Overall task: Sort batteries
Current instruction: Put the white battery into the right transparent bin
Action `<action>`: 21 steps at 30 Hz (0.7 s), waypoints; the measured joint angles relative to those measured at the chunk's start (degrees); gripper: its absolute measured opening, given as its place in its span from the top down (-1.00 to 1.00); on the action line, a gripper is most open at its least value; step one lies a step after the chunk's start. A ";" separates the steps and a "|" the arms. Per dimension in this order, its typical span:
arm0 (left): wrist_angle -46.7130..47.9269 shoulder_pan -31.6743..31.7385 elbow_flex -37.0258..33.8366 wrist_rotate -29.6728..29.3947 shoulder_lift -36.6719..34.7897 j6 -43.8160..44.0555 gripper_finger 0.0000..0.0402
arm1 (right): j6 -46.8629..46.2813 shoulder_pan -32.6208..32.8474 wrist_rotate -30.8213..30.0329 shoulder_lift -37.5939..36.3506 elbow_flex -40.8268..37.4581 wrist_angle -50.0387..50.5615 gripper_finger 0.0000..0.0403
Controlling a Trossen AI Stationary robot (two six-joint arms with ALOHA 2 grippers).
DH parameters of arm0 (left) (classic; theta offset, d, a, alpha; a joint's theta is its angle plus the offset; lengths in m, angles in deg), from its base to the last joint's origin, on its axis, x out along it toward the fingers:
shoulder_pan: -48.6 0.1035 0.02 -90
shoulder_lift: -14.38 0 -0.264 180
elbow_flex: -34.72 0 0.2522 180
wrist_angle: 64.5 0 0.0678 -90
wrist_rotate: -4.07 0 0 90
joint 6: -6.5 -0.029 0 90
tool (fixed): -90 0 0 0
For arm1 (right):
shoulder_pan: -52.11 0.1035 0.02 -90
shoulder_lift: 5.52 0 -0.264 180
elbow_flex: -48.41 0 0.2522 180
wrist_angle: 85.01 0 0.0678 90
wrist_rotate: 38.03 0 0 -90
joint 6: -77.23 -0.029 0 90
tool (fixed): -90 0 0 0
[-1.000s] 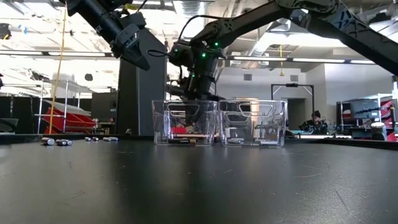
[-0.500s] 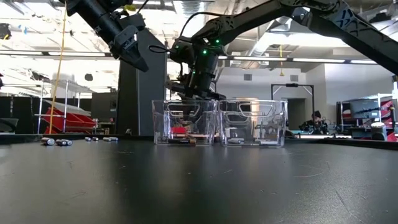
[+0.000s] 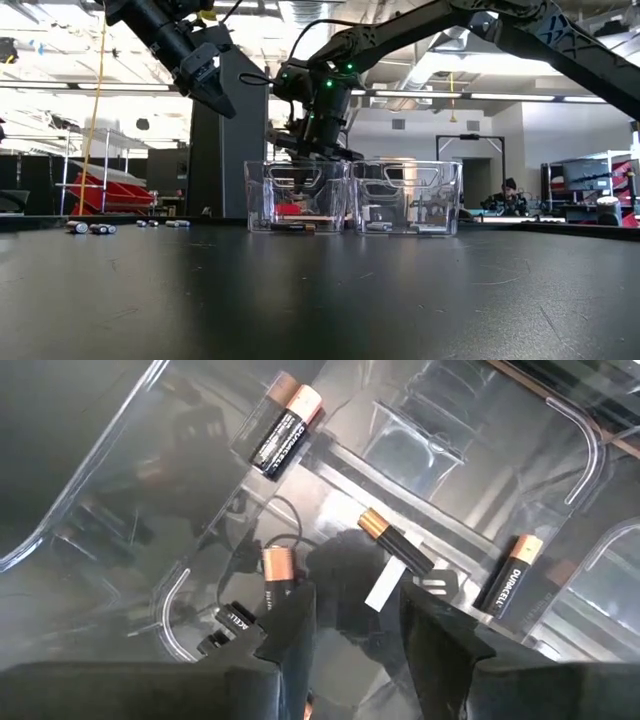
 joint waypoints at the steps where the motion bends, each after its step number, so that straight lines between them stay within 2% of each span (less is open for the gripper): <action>1: 0.00 0.00 0.00 0.00 0.00 0.13 0.59 | 0.01 0.00 0.02 0.00 0.00 0.27 0.21; 7: 0.65 0.00 0.00 0.00 -0.02 1.41 0.59 | -0.50 0.33 3.77 -2.27 -0.02 3.49 0.21; 12: 0.90 0.00 0.00 -0.02 -0.02 2.12 0.59 | 1.39 1.90 2.45 -8.29 -0.02 4.33 0.21; 16: 0.90 0.00 0.00 -0.29 -0.02 2.02 0.59 | 2.99 3.76 -1.94 -14.61 -0.02 9.98 0.21; 21: 0.87 0.00 0.00 -0.37 -0.02 -0.54 0.59 | 1.63 9.55 -13.73 -22.85 -2.84 19.61 0.21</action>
